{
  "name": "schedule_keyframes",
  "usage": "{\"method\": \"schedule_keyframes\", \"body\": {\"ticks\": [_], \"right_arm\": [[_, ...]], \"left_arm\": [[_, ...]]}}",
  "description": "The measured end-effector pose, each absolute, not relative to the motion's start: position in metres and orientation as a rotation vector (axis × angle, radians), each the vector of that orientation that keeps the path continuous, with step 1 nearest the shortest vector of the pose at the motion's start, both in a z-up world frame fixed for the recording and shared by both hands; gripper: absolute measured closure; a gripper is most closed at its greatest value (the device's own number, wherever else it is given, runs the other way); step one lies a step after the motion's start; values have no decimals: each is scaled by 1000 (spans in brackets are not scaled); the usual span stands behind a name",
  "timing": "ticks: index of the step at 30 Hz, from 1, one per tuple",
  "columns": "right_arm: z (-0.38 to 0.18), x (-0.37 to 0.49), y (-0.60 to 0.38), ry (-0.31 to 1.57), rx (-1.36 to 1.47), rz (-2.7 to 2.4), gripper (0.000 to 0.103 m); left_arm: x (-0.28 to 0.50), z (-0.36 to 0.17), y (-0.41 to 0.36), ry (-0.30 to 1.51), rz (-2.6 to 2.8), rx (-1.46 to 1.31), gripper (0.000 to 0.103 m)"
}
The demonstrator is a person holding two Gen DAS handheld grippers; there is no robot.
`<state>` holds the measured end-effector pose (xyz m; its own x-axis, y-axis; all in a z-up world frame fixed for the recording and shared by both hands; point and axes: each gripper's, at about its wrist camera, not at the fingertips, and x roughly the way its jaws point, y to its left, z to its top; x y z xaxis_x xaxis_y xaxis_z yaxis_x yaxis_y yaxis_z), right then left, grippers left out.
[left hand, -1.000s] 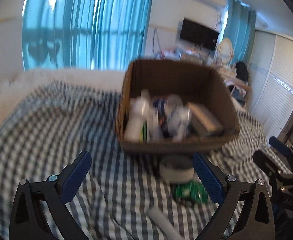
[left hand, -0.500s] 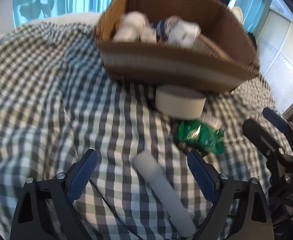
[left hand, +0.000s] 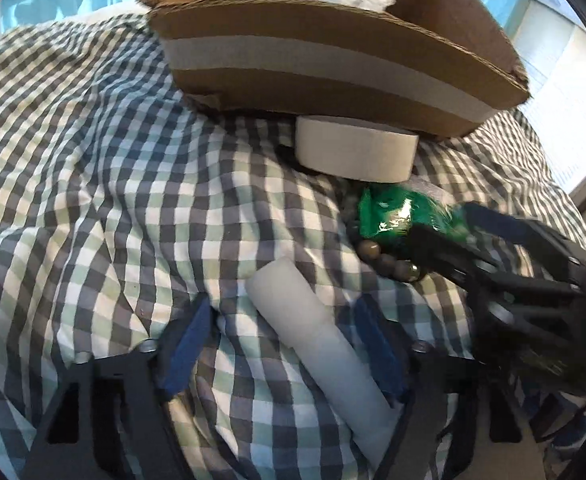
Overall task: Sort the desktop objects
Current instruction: 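Grasp the white tube with the left tool while the right tool grasps the green packet, then lift the white tube and green packet and carry them over the box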
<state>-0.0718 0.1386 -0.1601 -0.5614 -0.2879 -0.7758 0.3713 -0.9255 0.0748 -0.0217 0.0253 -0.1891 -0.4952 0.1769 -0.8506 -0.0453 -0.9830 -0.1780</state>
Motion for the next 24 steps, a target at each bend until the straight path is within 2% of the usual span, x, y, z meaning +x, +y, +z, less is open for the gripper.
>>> {"method": "schedule_keyframes", "body": {"ticks": [1, 3, 6, 11, 24], "right_arm": [[-160, -71, 138, 128, 1207, -2470, 83], [-157, -69, 137, 148, 1191, -2484, 85], [-153, -66, 139, 146, 1168, -2494, 89], [-141, -60, 143, 113, 1118, -2525, 91], [-100, -31, 145, 116, 949, -2581, 92]], "left_arm": [[-21, -188, 25, -205, 2600, -1497, 44], [-19, -186, 23, -225, 2594, -1481, 60], [-17, -181, 20, -242, 2599, -1465, 72], [-18, -173, 10, -272, 2593, -1451, 78], [-9, -140, 0, -234, 2627, -1340, 81]]}}
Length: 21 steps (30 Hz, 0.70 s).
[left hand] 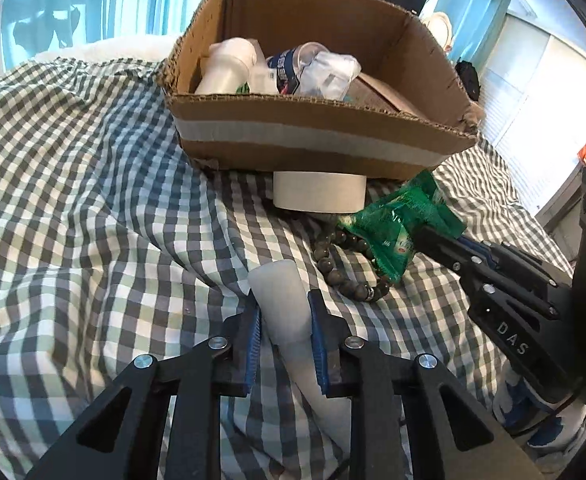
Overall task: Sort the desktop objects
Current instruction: 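Lift the white tube and green packet and carry them over the box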
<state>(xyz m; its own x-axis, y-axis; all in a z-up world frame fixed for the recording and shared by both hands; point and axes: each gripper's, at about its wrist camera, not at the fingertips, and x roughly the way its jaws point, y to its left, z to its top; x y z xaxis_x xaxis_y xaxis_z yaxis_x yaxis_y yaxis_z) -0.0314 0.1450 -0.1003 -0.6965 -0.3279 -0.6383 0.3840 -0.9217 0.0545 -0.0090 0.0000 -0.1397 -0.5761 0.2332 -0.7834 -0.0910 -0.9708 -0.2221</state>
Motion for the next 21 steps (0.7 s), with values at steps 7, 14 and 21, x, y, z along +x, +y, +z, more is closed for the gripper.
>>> {"method": "schedule_keyframes", "body": {"ticks": [7, 14, 21], "right_arm": [[-81, -19, 139, 127, 871, -2604, 92], [-54, -5, 140, 117, 763, -2645, 92], [-27, 8, 143, 106, 663, -2685, 92]], "left_arm": [[-2, -119, 2, -198, 2673, -1258, 83], [10, -88, 3, -169, 2712, -1145, 84], [17, -54, 8, -111, 2751, -990, 85]]}}
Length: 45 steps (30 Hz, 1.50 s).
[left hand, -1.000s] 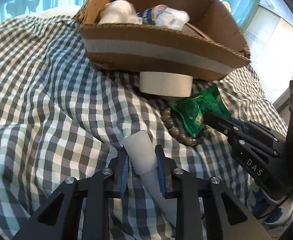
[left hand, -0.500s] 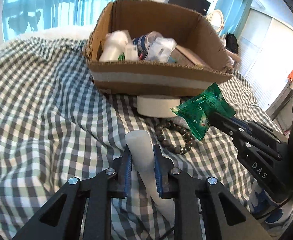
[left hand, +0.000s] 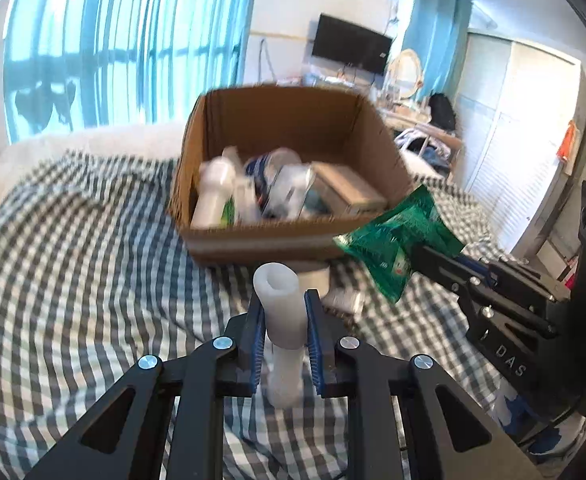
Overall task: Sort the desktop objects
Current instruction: 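Lift the white tube and green packet and carry them over the box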
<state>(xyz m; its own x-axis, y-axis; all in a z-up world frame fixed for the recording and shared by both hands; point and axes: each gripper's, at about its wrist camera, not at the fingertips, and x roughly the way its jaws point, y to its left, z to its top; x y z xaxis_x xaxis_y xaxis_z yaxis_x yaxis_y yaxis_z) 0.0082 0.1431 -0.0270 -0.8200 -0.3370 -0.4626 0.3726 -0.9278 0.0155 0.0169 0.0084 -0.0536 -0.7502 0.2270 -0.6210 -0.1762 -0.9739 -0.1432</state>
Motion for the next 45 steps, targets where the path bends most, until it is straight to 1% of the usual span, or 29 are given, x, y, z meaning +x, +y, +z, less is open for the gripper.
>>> {"method": "schedule_keyframes", "body": {"ticks": [12, 19, 24, 32, 39, 45], "right_arm": [[23, 29, 151, 87, 481, -2761, 92], [47, 29, 162, 64, 407, -2824, 92], [60, 27, 161, 82, 365, -2858, 92], [73, 14, 158, 97, 318, -2869, 92], [77, -6, 163, 65, 302, -2878, 92], [70, -35, 167, 42, 349, -2859, 92]], "left_arm": [[17, 8, 12, -50, 2813, -722, 85], [10, 38, 6, -44, 2849, -614, 85], [5, 59, 3, -21, 2878, -522, 85], [-7, 76, 6, 1, 2899, -418, 85], [-26, 76, 5, 22, 2897, -384, 85], [-50, 71, 1, -3, 2898, -389, 85]]}}
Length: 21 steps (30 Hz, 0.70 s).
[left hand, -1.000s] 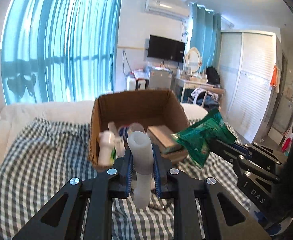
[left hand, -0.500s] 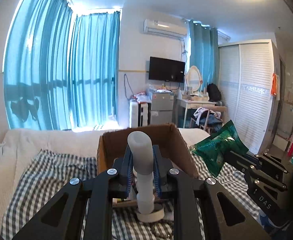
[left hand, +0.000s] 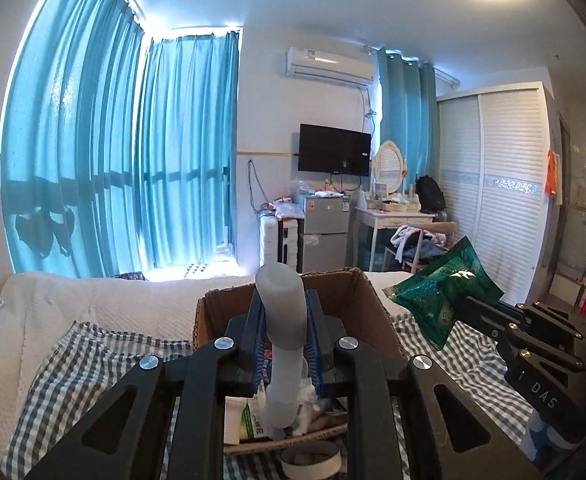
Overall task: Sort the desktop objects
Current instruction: 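Lift the white tube and green packet and carry them over the box, then open both tools to drop the tube and green packet into the box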
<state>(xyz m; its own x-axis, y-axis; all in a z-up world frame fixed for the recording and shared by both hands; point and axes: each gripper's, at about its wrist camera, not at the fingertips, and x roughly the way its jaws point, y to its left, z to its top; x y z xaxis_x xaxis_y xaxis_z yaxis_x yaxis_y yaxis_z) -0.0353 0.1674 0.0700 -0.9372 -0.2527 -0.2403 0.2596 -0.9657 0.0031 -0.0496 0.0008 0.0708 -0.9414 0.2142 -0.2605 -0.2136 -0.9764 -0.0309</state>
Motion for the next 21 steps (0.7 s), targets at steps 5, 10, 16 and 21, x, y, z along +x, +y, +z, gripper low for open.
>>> {"method": "schedule_keyframes", "body": {"ticks": [5, 10, 16, 21], "right_arm": [[56, -58, 169, 59, 392, -2846, 92], [39, -85, 160, 78, 436, -2834, 92], [18, -118, 161, 92, 496, -2824, 92], [0, -141, 166, 87, 552, -2826, 92]], "left_arm": [[-72, 58, 0, -15, 2900, -420, 85], [-97, 39, 2, -16, 2896, -484, 85], [-130, 14, 3, -44, 2887, -563, 85], [-152, -6, 4, -42, 2882, -619, 85]]}}
